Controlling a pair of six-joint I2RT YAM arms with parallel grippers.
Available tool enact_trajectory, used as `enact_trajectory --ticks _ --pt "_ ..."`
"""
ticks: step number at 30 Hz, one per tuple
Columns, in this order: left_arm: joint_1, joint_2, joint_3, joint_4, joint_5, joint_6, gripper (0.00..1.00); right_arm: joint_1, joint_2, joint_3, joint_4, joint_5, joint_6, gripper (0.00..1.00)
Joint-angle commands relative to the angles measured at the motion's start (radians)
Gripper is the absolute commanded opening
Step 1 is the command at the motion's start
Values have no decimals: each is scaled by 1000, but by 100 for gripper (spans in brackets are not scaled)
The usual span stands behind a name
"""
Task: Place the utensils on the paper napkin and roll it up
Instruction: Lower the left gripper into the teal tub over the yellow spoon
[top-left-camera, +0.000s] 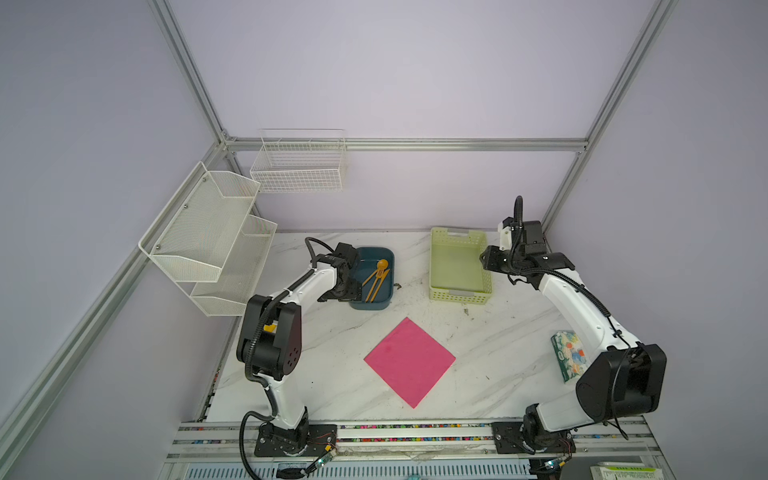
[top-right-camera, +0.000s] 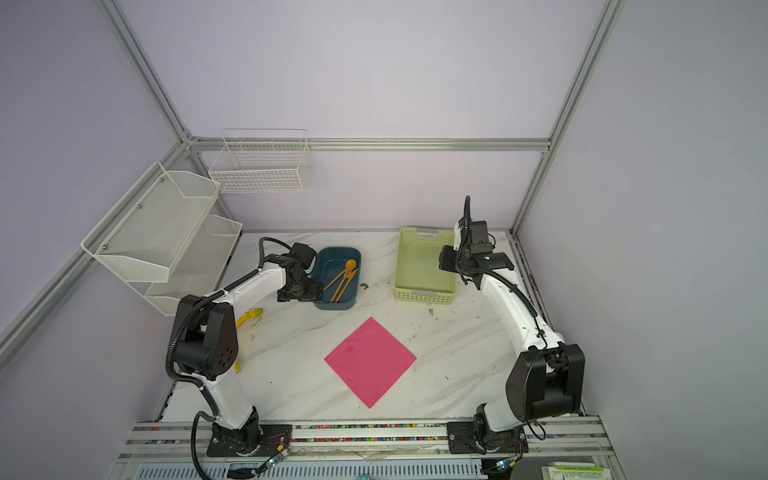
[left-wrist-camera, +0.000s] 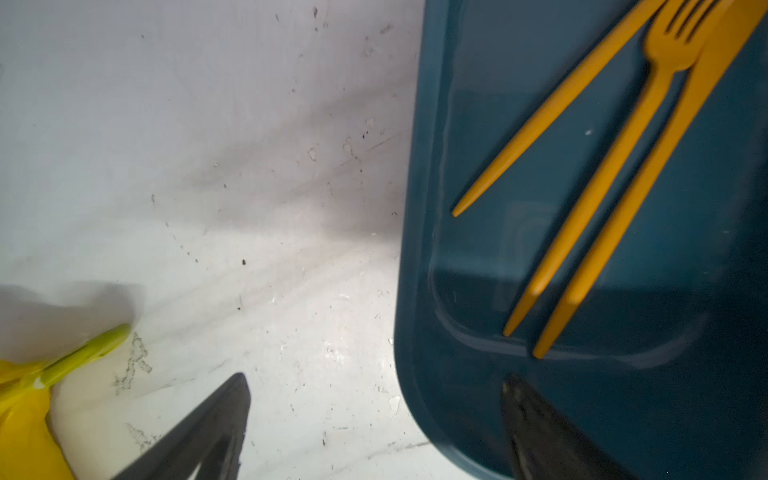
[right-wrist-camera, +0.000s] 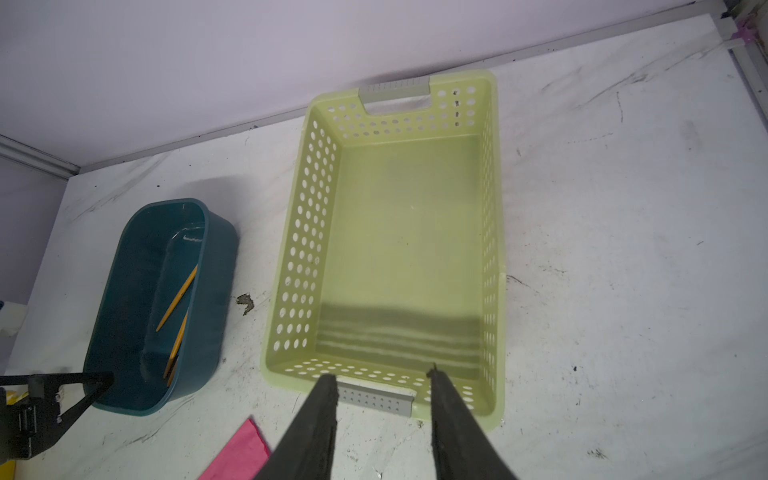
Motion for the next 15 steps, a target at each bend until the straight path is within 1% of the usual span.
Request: enact_trajectory --ticks 1,4,8,10,13,15 --pt "-3 -61 33 14 8 1 91 18 -25 51 -34 -3 13 40" --pt "-4 -52 101 0 47 11 89 24 -26 65 -43 -4 18 40" --pt "-19 6 208 -23 92 23 84 30 -27 82 -46 -14 29 40" --pt "-30 42 256 -31 105 26 81 34 -28 87 -47 -14 31 40" --pt "-45 100 327 -41 129 30 72 36 -26 90 -47 -10 34 40" --pt "-50 138 371 -42 150 40 69 37 -23 90 -48 -6 34 40"
